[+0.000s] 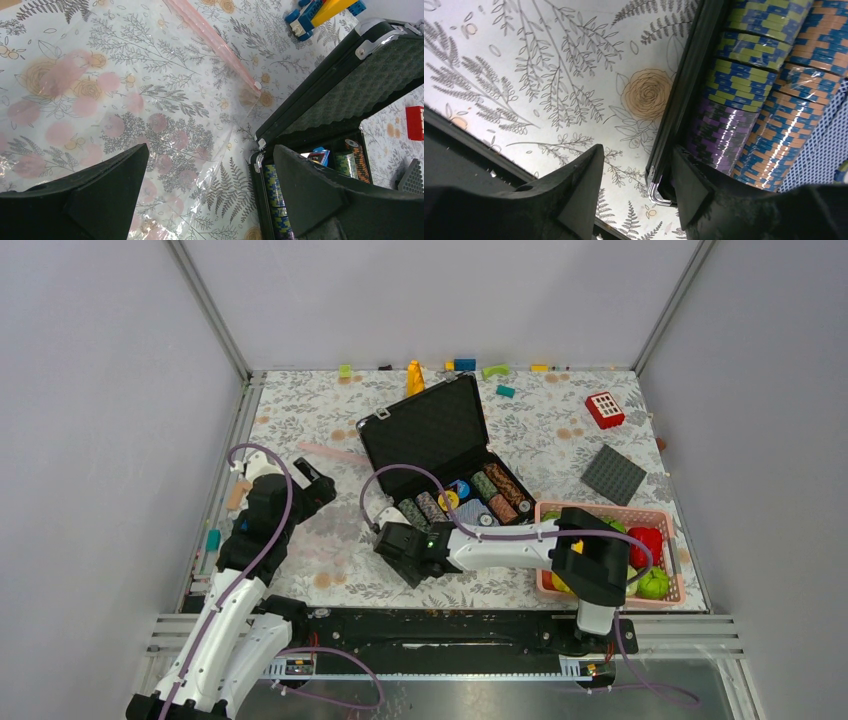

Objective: Place the food in the zip-top bag and seal the zipper
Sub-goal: Move the distractor to the center of the board.

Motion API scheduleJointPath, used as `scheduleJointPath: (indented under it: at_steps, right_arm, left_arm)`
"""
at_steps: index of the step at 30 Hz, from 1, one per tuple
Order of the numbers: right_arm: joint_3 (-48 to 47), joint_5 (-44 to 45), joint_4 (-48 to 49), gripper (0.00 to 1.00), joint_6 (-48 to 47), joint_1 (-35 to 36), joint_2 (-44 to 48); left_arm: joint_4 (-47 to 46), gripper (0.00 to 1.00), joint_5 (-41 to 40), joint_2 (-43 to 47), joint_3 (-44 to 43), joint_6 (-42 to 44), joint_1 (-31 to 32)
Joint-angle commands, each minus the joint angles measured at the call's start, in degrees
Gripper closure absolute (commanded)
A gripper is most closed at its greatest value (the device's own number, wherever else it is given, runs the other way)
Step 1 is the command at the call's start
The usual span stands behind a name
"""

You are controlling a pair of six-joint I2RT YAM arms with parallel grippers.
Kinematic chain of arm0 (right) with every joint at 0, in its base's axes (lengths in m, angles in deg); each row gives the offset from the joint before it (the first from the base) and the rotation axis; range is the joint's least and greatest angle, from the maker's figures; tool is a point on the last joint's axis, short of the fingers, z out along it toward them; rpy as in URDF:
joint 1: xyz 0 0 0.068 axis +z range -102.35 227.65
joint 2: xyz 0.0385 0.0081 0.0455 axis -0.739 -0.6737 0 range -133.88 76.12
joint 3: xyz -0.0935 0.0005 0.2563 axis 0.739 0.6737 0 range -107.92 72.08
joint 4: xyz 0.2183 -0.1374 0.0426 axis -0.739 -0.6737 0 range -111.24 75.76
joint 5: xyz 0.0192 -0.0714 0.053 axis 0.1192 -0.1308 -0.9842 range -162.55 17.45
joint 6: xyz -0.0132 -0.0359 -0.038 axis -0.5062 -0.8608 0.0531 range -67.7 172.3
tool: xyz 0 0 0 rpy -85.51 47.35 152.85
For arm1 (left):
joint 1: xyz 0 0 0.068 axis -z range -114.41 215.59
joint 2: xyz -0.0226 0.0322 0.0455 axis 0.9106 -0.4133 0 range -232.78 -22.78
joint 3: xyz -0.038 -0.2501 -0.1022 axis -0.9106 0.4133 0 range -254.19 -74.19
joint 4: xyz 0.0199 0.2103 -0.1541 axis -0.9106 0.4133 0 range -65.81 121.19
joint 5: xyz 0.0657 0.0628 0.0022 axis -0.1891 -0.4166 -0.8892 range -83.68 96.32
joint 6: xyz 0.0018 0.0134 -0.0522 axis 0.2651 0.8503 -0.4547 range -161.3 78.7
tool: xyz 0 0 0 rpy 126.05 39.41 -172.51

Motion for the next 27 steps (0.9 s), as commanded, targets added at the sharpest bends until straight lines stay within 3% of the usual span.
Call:
scheduleJointPath:
  at_steps: [1, 3, 8, 11, 27]
  right_arm:
    - [-3.0, 9.9, -7.1, 0.44, 1.1, -0.4, -3.3]
    - [-3.9, 11.1, -8.3, 0.49, 1.1, -0.4, -4.2]
    - [-5.7, 13.4, -9.9, 0.78, 1.3, -0.4, -5.5]
    - [-6.9, 17.0, -11.8, 0.84, 0.6, -0.7, -6.3]
    - [-9.1, 21.5, -5.9, 0.95, -14.7, -18.0, -4.5]
  left_arm:
    - [-1.3, 0.01, -2.6, 0.5, -0.8, 0.3, 0.1]
    - [-1.0, 0.01, -3.1, 0.6, -1.0, 0.4, 0.0]
    - [-0.7, 0.01, -3.9, 1.5, -0.7, 0.5, 0.1]
    - [-0.4, 0.01, -4.9, 2.0, -0.6, 0.5, 0.1]
    - [-0.3, 0.01, -6.7, 2.8, -0.1, 0.6, 0.1]
